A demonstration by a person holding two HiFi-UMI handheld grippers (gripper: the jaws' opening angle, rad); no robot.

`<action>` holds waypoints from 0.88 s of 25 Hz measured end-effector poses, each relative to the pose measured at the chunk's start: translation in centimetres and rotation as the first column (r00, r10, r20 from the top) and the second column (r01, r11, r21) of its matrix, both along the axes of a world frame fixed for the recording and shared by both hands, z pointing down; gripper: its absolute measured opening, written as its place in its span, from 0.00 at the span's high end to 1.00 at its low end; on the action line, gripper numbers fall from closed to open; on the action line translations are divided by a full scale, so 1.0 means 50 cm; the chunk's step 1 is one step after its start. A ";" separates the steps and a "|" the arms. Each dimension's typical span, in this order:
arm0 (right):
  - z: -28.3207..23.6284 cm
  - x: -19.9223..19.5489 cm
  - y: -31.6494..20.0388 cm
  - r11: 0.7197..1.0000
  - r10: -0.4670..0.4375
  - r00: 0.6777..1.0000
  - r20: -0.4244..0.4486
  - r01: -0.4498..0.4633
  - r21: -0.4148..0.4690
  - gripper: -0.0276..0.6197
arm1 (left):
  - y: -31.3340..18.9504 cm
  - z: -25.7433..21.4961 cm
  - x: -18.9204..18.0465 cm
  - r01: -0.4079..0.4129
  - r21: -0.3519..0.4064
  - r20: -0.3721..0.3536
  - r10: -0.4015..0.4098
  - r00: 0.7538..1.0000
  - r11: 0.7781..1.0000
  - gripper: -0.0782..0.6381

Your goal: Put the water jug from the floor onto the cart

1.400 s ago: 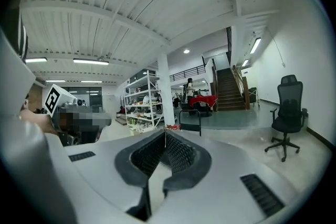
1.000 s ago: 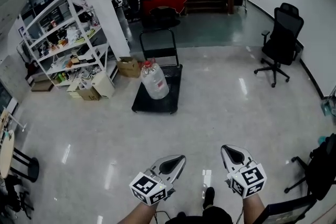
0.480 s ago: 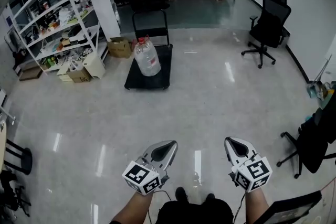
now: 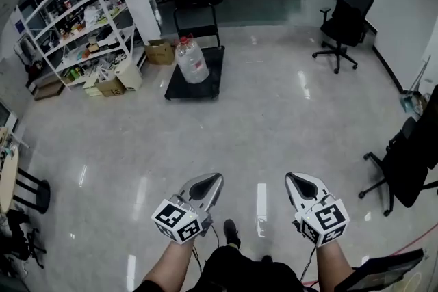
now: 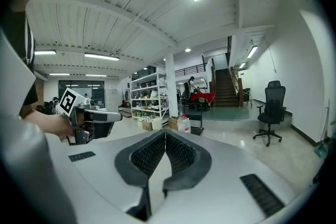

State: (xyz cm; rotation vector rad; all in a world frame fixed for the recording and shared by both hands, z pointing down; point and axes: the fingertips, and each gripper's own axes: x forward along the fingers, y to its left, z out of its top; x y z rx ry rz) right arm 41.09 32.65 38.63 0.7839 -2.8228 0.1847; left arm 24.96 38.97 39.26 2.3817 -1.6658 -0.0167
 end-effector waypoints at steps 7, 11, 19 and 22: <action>0.023 0.204 0.087 0.997 0.045 0.999 0.026 -0.044 -0.057 0.95 | 0.124 -0.008 0.173 0.008 -0.057 0.021 -0.007 1.000 0.998 0.89; 0.012 0.233 0.128 0.997 0.050 0.998 0.037 -0.048 -0.058 0.95 | 0.180 -0.017 0.205 0.012 -0.076 0.033 -0.009 0.999 0.997 0.89; 0.037 0.203 0.251 0.997 0.077 0.997 0.021 -0.077 -0.031 0.95 | 0.301 0.025 0.194 -0.049 -0.055 0.024 0.051 0.998 0.997 0.89; 0.034 0.169 0.307 0.995 0.093 0.996 -0.004 -0.093 -0.032 0.95 | 0.351 0.025 0.169 -0.081 -0.043 -0.005 0.081 0.997 0.996 0.89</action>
